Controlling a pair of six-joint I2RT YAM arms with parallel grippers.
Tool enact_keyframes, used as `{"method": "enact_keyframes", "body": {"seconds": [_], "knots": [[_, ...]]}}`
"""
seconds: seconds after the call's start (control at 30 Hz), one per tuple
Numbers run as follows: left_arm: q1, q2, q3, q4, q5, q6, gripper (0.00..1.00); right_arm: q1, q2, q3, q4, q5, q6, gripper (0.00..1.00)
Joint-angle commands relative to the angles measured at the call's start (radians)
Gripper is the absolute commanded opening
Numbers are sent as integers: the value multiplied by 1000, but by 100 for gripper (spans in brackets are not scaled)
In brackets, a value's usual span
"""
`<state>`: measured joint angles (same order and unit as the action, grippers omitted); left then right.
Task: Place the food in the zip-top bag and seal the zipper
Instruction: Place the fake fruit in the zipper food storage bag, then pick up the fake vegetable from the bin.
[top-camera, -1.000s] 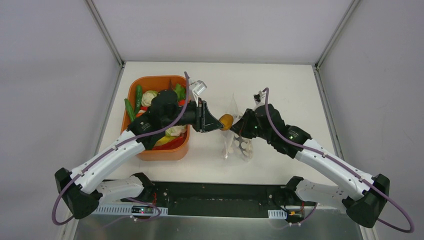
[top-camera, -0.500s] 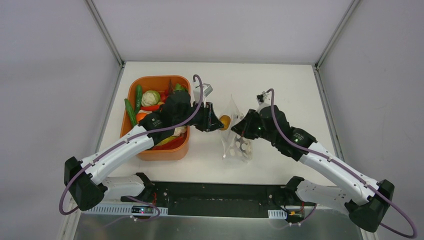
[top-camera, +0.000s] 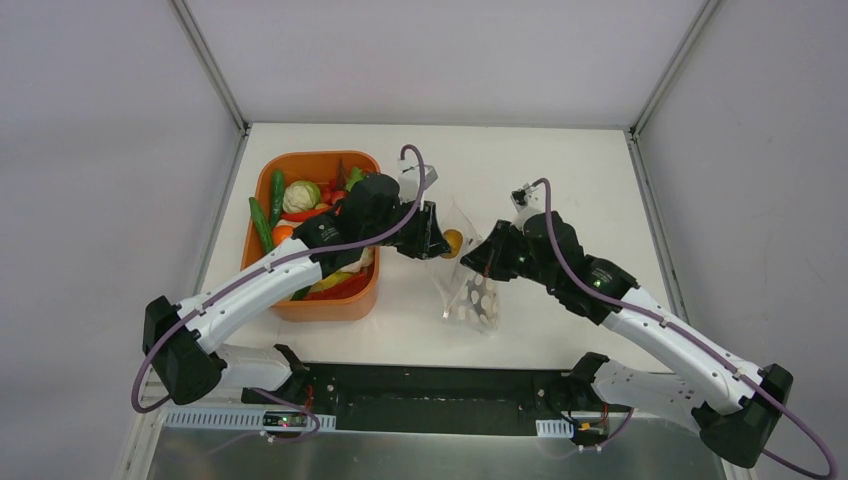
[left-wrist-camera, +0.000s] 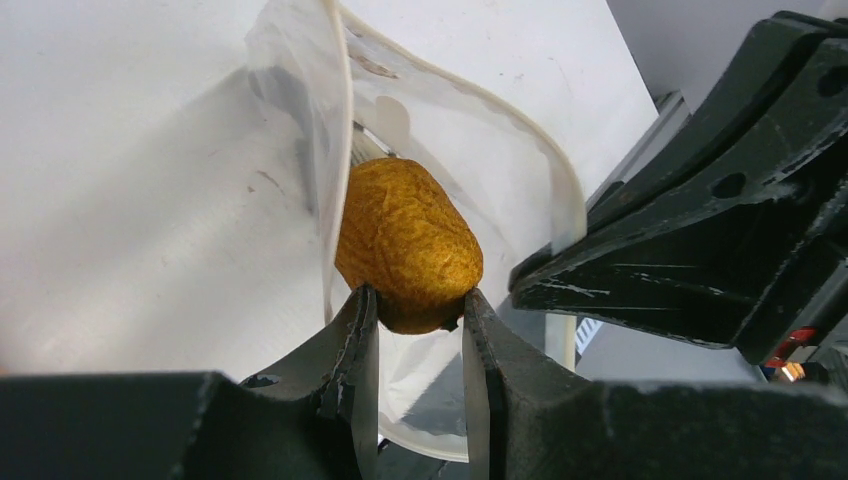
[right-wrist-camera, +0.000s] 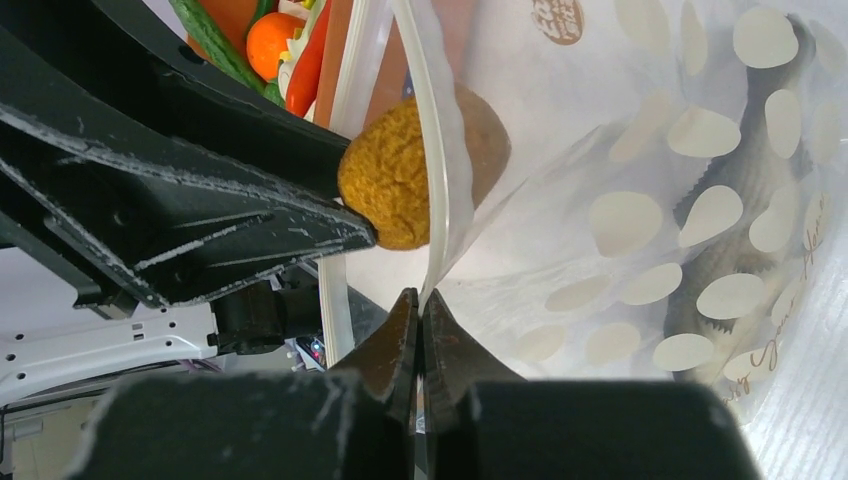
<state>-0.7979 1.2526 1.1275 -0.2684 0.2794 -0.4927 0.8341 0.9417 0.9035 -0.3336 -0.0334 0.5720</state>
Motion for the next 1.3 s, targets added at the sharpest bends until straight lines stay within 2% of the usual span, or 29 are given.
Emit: {"method": "enact_keyframes", "body": {"seconds": [0.0, 0.07, 0.1, 0.17, 0.2, 0.33, 0.4, 0.57, 0.7, 0.93, 1.13, 1.27], "knots": [[-28, 28, 57, -5, 57, 35, 0, 5, -9, 38, 15, 26, -24, 0], [-28, 32, 59, -3, 66, 36, 0, 5, -10, 35, 15, 51, -22, 0], [-29, 32, 60, -6, 65, 38, 4, 6, -11, 29, 20, 62, -20, 0], [-29, 33, 67, -25, 56, 47, 19, 6, -21, 17, 30, 76, -13, 0], [-30, 32, 70, -35, 50, 53, 33, 5, -27, 10, 36, 81, -9, 0], [-30, 0, 62, -36, 35, 61, 55, 6, -53, -21, 70, 111, 22, 1], [-30, -29, 62, -35, 32, 64, 61, 6, -55, -31, 74, 131, 34, 1], [-30, -94, 58, -61, 0, 74, 66, 6, -52, -44, 89, 136, 48, 1], [-30, -128, 39, -155, -129, 88, 66, 5, -47, -58, 119, 117, 56, 2], [-30, -199, -31, -218, -299, 88, 68, 4, -20, -58, 157, 43, 51, 2], [-28, -311, -85, -256, -524, 86, 79, 4, -11, -60, 148, 16, 49, 2], [-23, -389, -117, -296, -688, 76, 94, 4, -8, -61, 141, 18, 46, 3]]}}
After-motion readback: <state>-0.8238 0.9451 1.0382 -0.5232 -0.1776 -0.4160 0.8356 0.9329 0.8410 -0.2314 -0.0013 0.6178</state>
